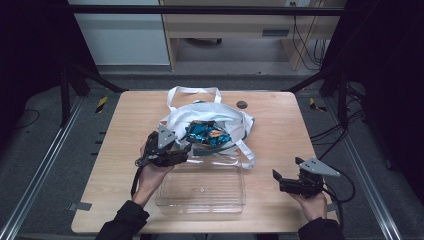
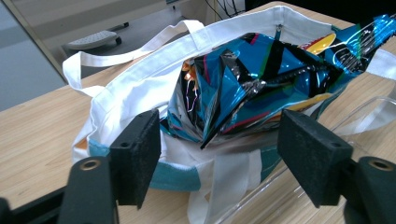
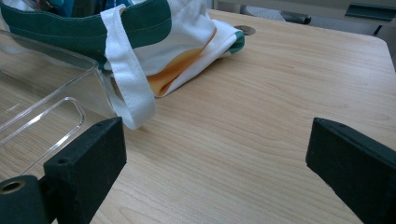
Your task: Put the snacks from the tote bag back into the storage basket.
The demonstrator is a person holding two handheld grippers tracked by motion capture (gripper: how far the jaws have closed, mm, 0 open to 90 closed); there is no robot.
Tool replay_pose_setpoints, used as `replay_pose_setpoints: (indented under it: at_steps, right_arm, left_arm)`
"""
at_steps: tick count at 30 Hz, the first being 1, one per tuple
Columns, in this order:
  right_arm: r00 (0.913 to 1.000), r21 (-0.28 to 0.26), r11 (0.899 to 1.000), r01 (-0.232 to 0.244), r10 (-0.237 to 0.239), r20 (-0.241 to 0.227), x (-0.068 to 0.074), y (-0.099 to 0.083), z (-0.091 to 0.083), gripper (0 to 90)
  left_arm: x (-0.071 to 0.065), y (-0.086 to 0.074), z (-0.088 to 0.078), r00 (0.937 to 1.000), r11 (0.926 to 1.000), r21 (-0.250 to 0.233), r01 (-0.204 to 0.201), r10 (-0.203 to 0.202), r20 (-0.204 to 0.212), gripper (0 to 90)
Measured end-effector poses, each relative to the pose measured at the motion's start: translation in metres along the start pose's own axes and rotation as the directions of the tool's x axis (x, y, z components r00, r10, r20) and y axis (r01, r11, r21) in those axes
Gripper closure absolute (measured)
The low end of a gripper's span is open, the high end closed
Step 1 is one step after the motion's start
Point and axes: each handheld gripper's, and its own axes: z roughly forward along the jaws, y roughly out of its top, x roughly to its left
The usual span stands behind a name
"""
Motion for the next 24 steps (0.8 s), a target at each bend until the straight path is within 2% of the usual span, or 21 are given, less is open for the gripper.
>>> replay_pose_setpoints:
  at_steps: [8,11,12,15,16,24]
  right_arm:
    - [1.0000,0.000,1.000,0.000,0.000,-0.001,0.000,0.000,0.000,5.4]
    - [1.0000,0.000,1.000,0.000,0.000,0.000,-0.001,0.000,0.000,5.4]
    - [1.0000,0.000,1.000,0.001,-0.001,0.002,-0.001,0.000,0.000,5.4]
    - [1.0000,0.002,1.000,-0.002,0.002,0.002,-0.001,0.000,0.000,5.4]
    - [1.0000,0.001,1.000,-0.002,0.002,0.002,-0.001,0.000,0.000,5.4]
    - [1.0000,0.003,1.000,-0.003,0.003,0.004,-0.001,0.000,0.000,5.4]
  left_arm:
    - [0.002,0.003,0.012,0.9997,0.9998,0.008,0.017,-0.017,0.017,45.5]
    - [0.001,0.004,0.016,0.9998,0.9998,0.015,0.012,-0.013,0.017,49.6]
    - [0.001,0.004,0.017,0.9998,0.9998,0.017,0.008,-0.009,0.021,54.6]
    - [0.000,0.005,0.019,0.9997,0.9999,0.010,0.012,-0.012,0.023,59.1]
    - [0.000,0.006,0.019,0.9998,0.9998,0.018,0.005,-0.006,0.019,64.7]
    - [0.001,0.007,0.022,0.9992,0.9991,0.020,0.038,-0.038,0.013,85.1]
